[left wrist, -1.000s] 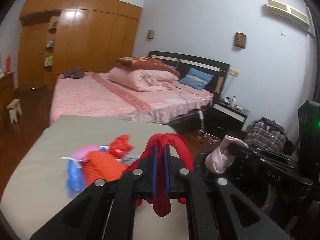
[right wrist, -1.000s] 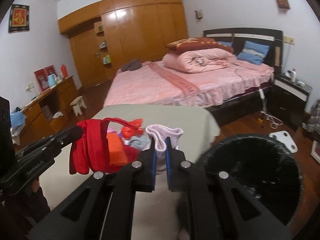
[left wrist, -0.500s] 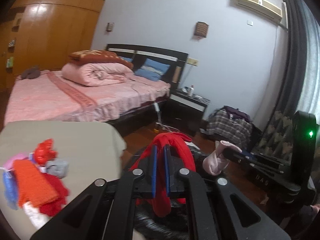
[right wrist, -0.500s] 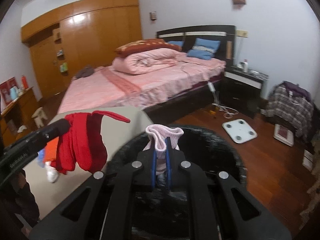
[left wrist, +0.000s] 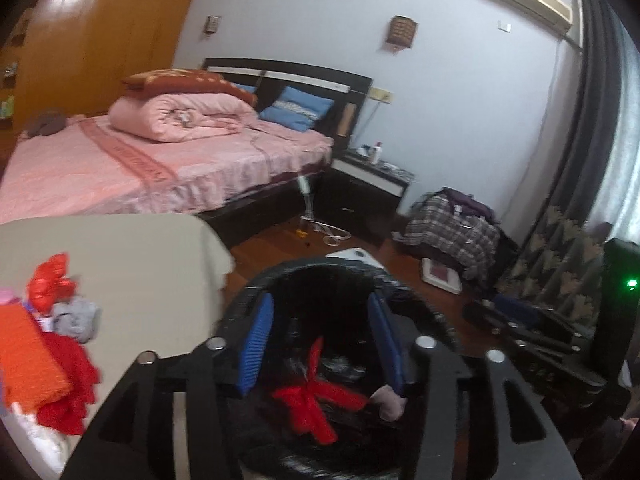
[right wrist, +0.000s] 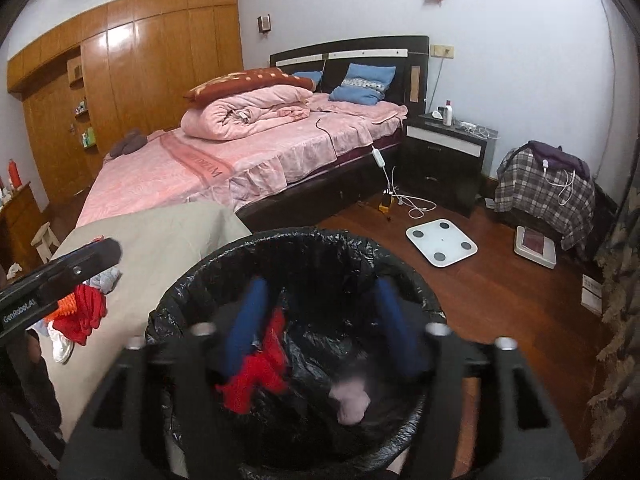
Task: Collect trash
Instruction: 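Open the right tool over the bin while the left tool releases the red glove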
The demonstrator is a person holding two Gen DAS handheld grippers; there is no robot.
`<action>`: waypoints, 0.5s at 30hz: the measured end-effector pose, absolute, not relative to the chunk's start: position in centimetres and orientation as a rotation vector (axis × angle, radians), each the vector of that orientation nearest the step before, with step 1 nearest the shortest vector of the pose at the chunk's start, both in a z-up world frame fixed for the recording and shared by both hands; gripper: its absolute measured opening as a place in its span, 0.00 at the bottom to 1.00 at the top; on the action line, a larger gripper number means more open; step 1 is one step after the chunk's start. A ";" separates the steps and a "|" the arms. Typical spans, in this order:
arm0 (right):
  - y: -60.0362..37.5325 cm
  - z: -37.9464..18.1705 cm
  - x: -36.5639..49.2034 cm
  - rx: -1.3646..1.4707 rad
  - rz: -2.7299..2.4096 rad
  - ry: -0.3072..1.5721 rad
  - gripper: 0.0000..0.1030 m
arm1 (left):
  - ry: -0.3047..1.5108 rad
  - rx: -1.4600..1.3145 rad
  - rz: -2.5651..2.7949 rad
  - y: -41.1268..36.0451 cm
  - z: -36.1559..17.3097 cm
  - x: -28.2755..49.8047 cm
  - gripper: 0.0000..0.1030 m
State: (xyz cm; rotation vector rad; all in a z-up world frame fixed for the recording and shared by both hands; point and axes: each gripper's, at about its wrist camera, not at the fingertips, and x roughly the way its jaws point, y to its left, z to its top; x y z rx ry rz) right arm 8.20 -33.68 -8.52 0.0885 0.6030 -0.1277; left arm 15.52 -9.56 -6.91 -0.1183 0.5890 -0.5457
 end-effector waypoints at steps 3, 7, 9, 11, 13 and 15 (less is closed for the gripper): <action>-32.7 -8.1 8.4 0.080 -0.129 0.585 0.88 | 0.574 -0.109 -0.468 -7.0 -7.0 15.0 0.65; -30.4 -7.9 8.6 0.087 -0.071 0.577 0.92 | 0.556 -0.081 -0.337 -2.8 -7.0 14.2 0.75; -29.2 -7.9 9.0 0.091 -0.042 0.575 0.93 | 0.549 -0.058 -0.281 -1.0 -7.1 13.6 0.76; -27.4 -7.9 9.6 0.096 -0.003 0.579 0.93 | 0.543 -0.031 -0.218 1.0 -7.3 12.9 0.77; -25.4 -8.2 10.1 0.102 0.043 0.583 0.93 | 0.540 -0.015 -0.158 3.1 -7.4 12.3 0.77; -23.5 -8.3 10.7 0.102 0.084 0.588 0.93 | 0.542 -0.007 -0.109 5.0 -7.6 12.0 0.77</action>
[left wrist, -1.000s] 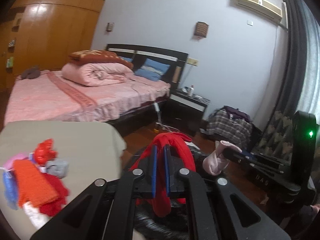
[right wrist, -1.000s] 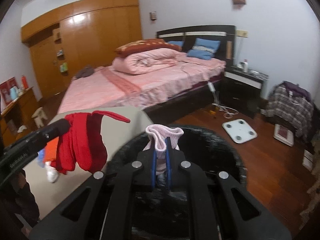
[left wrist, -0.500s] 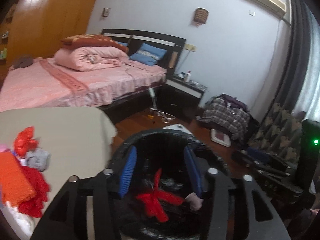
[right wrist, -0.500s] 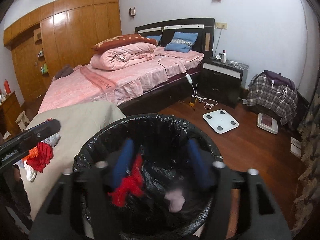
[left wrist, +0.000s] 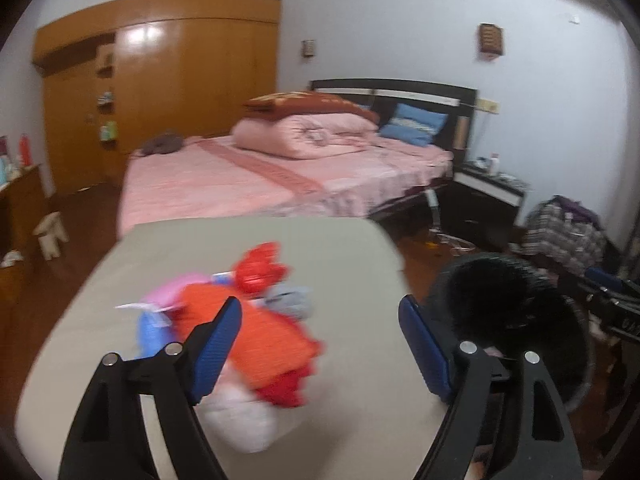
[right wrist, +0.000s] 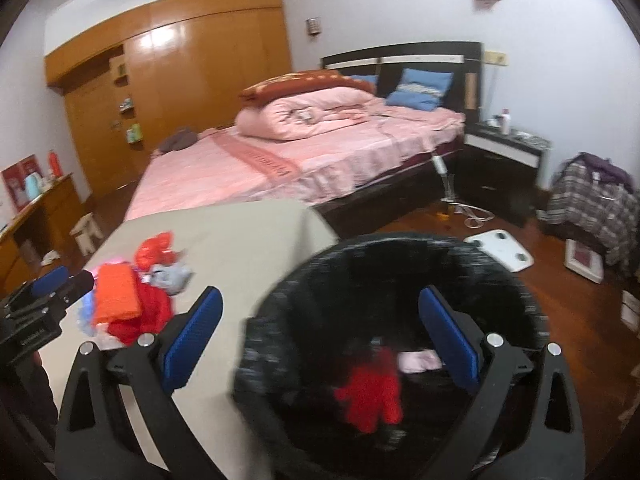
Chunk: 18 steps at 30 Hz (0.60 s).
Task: Collect trash
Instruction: 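Open the right tool over the bin while the left tool releases the red glove, then grasp the orange foam mesh sleeve with the right tool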
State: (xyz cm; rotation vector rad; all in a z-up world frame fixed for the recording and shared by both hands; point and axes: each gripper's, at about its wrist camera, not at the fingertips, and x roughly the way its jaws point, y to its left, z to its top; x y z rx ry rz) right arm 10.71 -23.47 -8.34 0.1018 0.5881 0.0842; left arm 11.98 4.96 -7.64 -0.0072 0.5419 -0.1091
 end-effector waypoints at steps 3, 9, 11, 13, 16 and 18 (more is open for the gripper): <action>-20.4 -8.5 11.7 0.106 0.148 0.594 0.93 | 0.549 -0.010 -0.040 7.8 -8.0 11.7 0.77; -15.2 -8.8 13.5 0.068 0.243 0.600 0.93 | 0.571 -0.018 0.060 12.6 -9.7 11.4 0.77; -13.9 -9.0 13.9 0.060 0.271 0.601 0.93 | 0.581 -0.023 0.088 14.0 -10.2 11.5 0.77; -12.5 -9.3 14.4 0.055 0.295 0.605 0.93 | 0.586 -0.026 0.106 14.9 -10.5 11.4 0.77; -10.3 -9.8 15.3 0.049 0.335 0.620 0.91 | 0.587 -0.030 0.124 16.2 -11.0 11.4 0.77; -9.0 -10.2 16.0 0.041 0.360 0.633 0.88 | 0.590 -0.023 0.132 16.8 -11.4 11.3 0.77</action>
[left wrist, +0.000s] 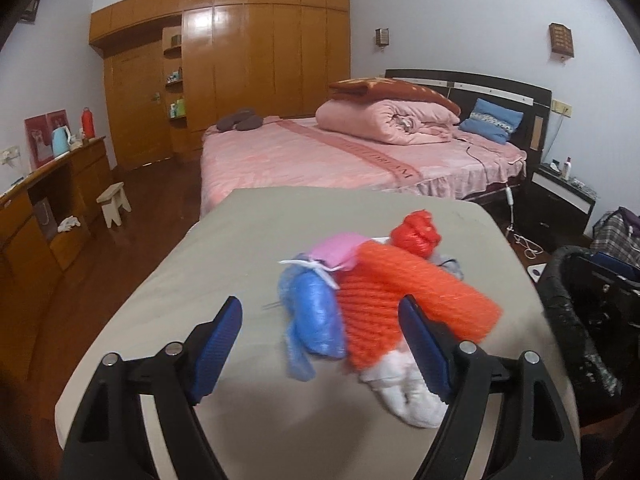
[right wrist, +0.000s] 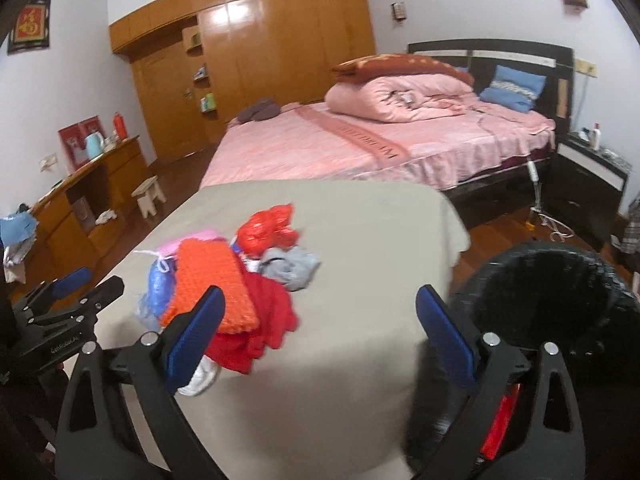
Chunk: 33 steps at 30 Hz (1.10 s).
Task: Collect trash
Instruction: 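Grasp the orange foam mesh sleeve with the right tool, then grasp the second orange mesh sleeve with the left tool while the right tool holds its sleeve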
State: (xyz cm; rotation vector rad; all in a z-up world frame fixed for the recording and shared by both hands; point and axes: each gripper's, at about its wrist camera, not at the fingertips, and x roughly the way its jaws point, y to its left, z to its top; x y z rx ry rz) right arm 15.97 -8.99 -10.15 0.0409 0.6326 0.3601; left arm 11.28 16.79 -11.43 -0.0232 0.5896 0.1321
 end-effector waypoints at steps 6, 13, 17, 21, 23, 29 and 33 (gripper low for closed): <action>-5.6 -11.3 17.0 0.010 0.432 0.667 0.83 | 0.602 -0.037 0.155 18.1 -12.3 11.7 0.76; -1.9 -12.4 18.0 -0.013 0.507 0.704 0.83 | 0.601 -0.063 0.189 20.2 -12.9 11.6 0.76; -0.4 -13.5 18.6 -0.036 0.524 0.735 0.80 | 0.605 -0.079 0.196 20.7 -13.1 11.5 0.76; 0.2 -14.1 19.0 -0.035 0.560 0.779 0.58 | 0.606 -0.080 0.196 20.9 -13.3 11.5 0.76; 0.3 -14.3 18.8 -0.038 0.583 0.786 0.44 | 0.606 -0.086 0.197 21.0 -13.3 11.5 0.76; -0.4 -13.6 18.0 -0.024 0.617 0.773 0.23 | 0.607 -0.089 0.192 20.9 -13.3 11.3 0.76; -1.2 -12.7 17.5 -0.008 0.615 0.753 0.23 | 0.606 -0.088 0.185 20.6 -13.2 11.3 0.76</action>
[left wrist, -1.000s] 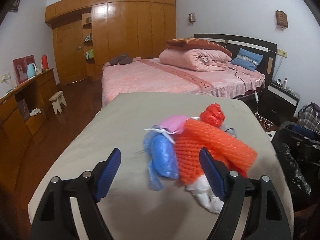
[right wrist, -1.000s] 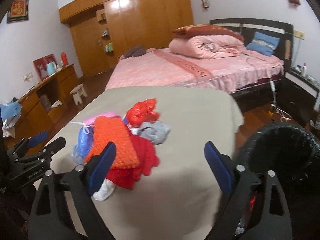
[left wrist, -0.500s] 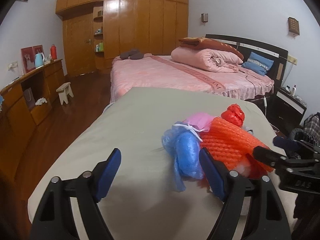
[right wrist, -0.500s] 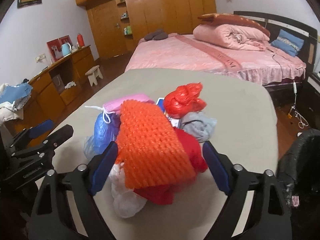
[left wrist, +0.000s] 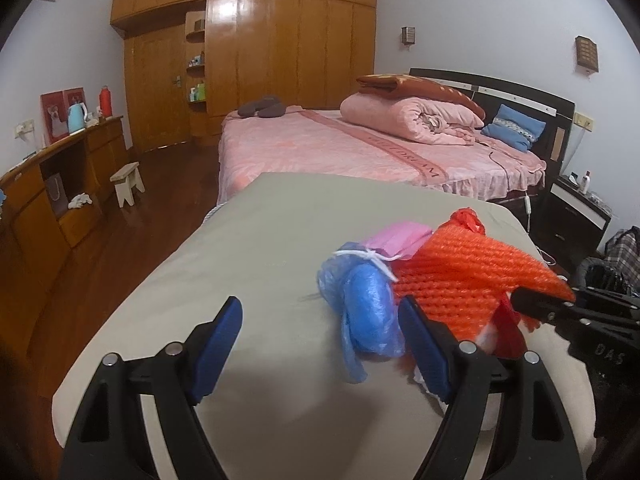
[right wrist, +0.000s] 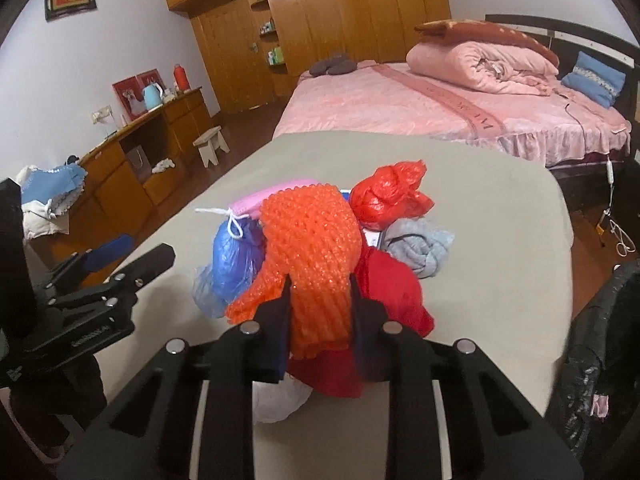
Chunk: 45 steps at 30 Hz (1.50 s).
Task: Collect trash
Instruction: 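Grasp the second orange mesh sleeve with the left tool while the right tool holds its sleeve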
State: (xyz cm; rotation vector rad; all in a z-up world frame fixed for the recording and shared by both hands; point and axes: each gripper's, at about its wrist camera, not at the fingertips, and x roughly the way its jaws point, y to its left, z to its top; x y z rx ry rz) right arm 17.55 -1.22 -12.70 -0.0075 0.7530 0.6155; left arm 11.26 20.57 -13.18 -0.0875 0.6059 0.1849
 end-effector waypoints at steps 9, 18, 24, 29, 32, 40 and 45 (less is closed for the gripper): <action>-3.3 -12.8 17.5 0.017 0.582 0.764 0.34 | 0.612 -0.072 0.151 19.1 -13.1 11.5 0.76; -3.8 -13.1 17.7 -0.008 0.593 0.777 0.20 | 0.614 -0.071 0.133 18.3 -13.1 11.7 0.76; -4.7 -12.3 16.8 0.004 0.587 0.748 0.18 | 0.614 -0.074 0.097 17.3 -13.1 12.0 0.75; -6.3 -11.6 16.5 0.033 0.545 0.730 0.18 | 0.620 -0.081 0.036 15.6 -13.4 13.0 0.72; -7.3 -11.8 16.5 0.042 0.516 0.731 0.18 | 0.621 -0.087 0.013 14.5 -13.7 14.1 0.72; -8.4 -12.7 16.8 0.053 0.489 0.750 0.18 | 0.640 -0.105 -0.017 13.2 -14.6 16.9 0.65; -8.5 -12.8 16.8 0.056 0.489 0.754 0.18 | 0.717 -0.141 -0.070 13.1 -16.5 18.0 0.48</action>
